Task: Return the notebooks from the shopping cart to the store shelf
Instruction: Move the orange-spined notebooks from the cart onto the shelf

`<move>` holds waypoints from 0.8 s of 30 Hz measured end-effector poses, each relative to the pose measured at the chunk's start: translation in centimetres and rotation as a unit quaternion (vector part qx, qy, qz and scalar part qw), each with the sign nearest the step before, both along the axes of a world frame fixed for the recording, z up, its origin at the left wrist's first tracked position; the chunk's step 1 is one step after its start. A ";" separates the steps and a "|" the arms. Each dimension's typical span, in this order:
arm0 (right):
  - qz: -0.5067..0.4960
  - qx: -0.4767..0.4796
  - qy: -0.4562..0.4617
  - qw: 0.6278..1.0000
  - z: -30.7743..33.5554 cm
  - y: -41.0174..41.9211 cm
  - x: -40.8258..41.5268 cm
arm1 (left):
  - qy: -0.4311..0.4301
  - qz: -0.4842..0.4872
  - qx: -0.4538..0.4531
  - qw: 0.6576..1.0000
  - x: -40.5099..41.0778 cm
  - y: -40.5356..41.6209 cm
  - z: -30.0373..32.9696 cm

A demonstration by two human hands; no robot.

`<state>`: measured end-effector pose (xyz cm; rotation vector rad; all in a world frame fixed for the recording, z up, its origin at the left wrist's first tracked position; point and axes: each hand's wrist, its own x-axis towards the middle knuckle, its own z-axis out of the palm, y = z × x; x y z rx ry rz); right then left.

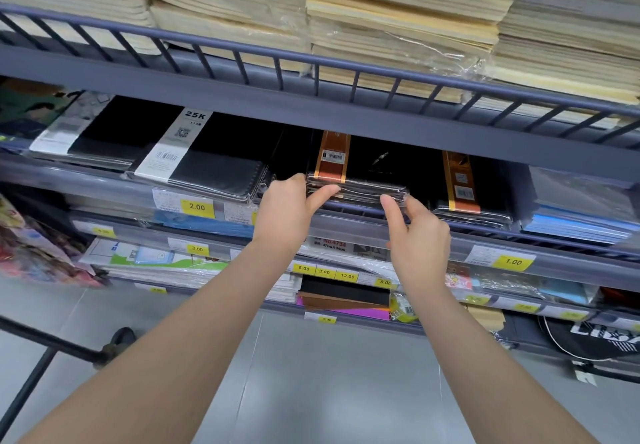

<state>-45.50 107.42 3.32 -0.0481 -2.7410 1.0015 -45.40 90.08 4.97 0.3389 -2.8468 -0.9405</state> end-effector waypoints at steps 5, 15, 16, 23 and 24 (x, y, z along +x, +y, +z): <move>0.006 -0.040 0.002 0.999 0.2 -0.1 -0.1 | 0.016 -0.003 0.041 0.999 0.2 0.2 0.0; 0.022 -0.010 -0.021 0.999 0.4 0.0 0.0 | -0.006 0.012 0.036 0.999 0.6 0.7 0.4; 0.021 -0.015 -0.030 0.999 0.9 0.2 0.2 | -0.012 0.013 0.054 0.998 0.9 0.8 0.6; 0.062 -0.016 -0.009 0.998 5.3 1.2 3.3 | -0.008 -0.092 0.073 0.993 5.9 1.2 3.8; 0.080 -0.010 -0.004 0.997 5.8 0.9 3.7 | -0.005 -0.104 0.062 0.993 6.6 0.9 4.4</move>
